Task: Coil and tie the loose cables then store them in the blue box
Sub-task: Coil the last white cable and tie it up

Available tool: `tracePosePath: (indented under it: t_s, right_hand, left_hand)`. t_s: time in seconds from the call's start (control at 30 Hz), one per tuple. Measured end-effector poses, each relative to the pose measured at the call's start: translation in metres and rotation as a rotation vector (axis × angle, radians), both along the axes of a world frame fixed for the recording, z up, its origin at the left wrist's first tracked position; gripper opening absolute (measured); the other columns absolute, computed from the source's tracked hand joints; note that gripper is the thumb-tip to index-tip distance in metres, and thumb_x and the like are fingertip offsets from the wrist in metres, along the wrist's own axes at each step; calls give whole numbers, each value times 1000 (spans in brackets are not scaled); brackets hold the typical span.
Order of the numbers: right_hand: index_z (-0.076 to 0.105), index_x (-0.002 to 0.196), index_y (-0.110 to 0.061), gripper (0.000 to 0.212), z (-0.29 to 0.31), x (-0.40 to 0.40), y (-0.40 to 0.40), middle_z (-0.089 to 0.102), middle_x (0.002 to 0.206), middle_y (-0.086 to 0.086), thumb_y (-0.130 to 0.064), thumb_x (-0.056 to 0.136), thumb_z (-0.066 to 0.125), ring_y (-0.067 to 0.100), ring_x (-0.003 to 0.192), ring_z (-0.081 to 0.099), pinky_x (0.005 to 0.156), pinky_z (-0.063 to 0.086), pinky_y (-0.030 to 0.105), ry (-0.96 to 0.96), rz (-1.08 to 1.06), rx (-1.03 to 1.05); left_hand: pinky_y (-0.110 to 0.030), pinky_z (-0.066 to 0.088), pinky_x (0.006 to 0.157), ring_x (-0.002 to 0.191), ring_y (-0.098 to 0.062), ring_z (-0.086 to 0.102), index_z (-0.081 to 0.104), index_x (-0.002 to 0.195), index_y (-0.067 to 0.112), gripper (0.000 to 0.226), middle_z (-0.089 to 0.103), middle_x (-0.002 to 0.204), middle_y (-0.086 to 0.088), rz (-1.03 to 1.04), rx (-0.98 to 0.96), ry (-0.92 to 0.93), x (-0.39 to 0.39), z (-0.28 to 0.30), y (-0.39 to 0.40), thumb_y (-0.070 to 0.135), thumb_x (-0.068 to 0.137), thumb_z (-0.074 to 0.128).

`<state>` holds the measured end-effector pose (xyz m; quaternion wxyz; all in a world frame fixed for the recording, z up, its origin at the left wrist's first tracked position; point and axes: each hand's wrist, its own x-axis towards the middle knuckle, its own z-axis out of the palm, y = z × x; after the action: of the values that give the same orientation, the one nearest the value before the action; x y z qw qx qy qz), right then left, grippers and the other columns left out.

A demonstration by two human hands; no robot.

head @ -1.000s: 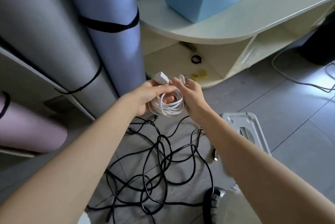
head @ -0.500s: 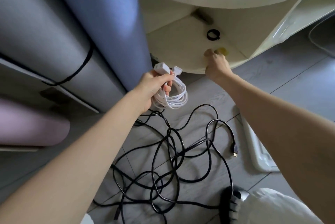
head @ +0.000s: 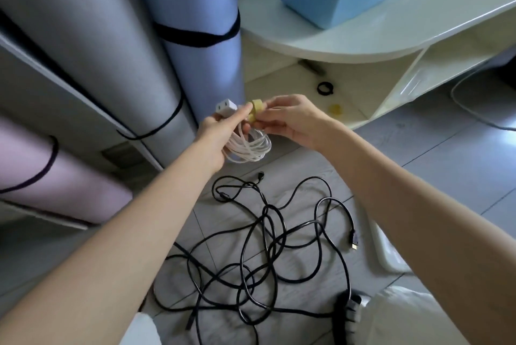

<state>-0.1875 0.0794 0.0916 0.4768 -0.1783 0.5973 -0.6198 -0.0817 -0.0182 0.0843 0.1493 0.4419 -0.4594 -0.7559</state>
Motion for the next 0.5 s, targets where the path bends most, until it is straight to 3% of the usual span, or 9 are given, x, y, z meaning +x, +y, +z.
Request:
tracePosePath:
  t_s: [0.17, 0.27, 0.4, 0.5]
  right_hand:
    - [54, 77, -6, 13, 75, 35, 13, 64, 58, 6, 1, 86, 60, 9, 41, 59, 38, 40, 17, 194, -7, 66]
    - [55, 76, -6, 15, 114, 55, 27, 65, 62, 7, -2, 90, 55, 8, 44, 59, 41, 43, 16, 188, 7, 24]
    - [61, 74, -5, 18, 168, 83, 44, 62, 53, 1, -7, 91, 56, 5, 43, 54, 44, 44, 14, 144, 0, -55]
    - [65, 71, -10, 16, 193, 99, 59, 48, 49, -5, -14, 86, 63, 3, 44, 41, 42, 36, 11, 285, 45, 14]
  left_hand:
    - [-15, 44, 43, 36, -1, 50, 58, 76, 15, 14, 57, 42, 8, -136, -184, 55, 41, 65, 6, 6, 84, 66]
    - [-14, 44, 41, 35, -3, 49, 58, 78, 13, 13, 55, 42, 6, -260, -291, 95, 66, 102, 15, 4, 83, 65]
    - [-15, 41, 40, 37, -5, 48, 55, 77, 11, 23, 53, 46, 3, -429, -460, 127, 101, 142, 31, -9, 78, 65]
    - [-15, 41, 42, 40, -5, 48, 57, 76, 11, 18, 53, 48, 3, -465, -447, 154, 124, 157, 36, -4, 79, 66]
